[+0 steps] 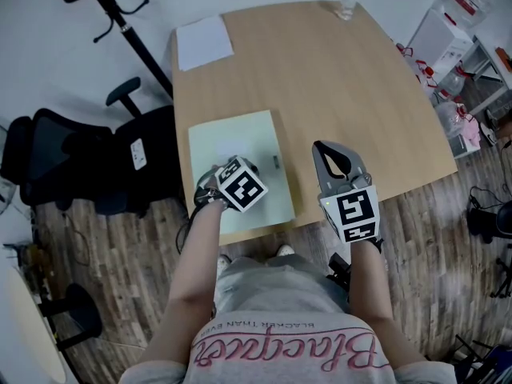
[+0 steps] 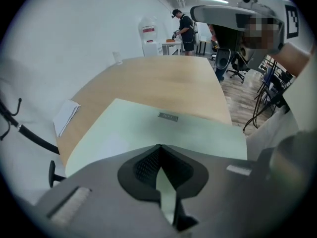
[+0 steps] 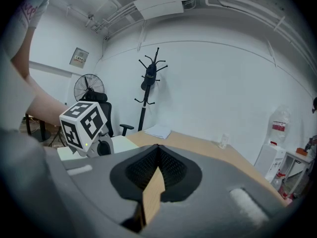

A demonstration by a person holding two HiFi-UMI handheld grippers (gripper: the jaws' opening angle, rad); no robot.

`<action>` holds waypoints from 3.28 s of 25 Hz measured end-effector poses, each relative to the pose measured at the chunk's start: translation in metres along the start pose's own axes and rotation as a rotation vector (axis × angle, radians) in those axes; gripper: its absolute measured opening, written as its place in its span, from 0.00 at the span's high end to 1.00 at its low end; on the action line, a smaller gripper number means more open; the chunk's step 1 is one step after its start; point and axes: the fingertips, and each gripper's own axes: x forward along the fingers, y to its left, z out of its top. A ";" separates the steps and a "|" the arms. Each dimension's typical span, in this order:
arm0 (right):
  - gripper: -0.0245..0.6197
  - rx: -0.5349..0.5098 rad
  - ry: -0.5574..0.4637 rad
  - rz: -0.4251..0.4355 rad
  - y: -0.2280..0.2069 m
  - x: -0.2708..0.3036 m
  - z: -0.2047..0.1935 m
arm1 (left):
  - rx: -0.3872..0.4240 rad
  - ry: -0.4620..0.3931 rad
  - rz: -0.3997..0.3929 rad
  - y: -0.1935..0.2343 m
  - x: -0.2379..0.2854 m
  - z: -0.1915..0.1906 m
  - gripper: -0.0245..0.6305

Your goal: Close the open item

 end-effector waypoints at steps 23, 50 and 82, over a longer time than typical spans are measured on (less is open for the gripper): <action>0.96 -0.032 -0.036 0.033 0.018 0.001 0.019 | -0.007 -0.092 0.086 0.014 -0.034 0.014 0.93; 0.96 0.004 -0.094 0.021 0.021 -0.015 0.057 | -0.421 -0.654 0.572 0.086 -0.185 -0.002 0.94; 0.96 -0.033 -0.259 -0.092 0.033 -0.049 0.159 | -0.333 -0.988 0.772 0.101 -0.339 -0.006 0.94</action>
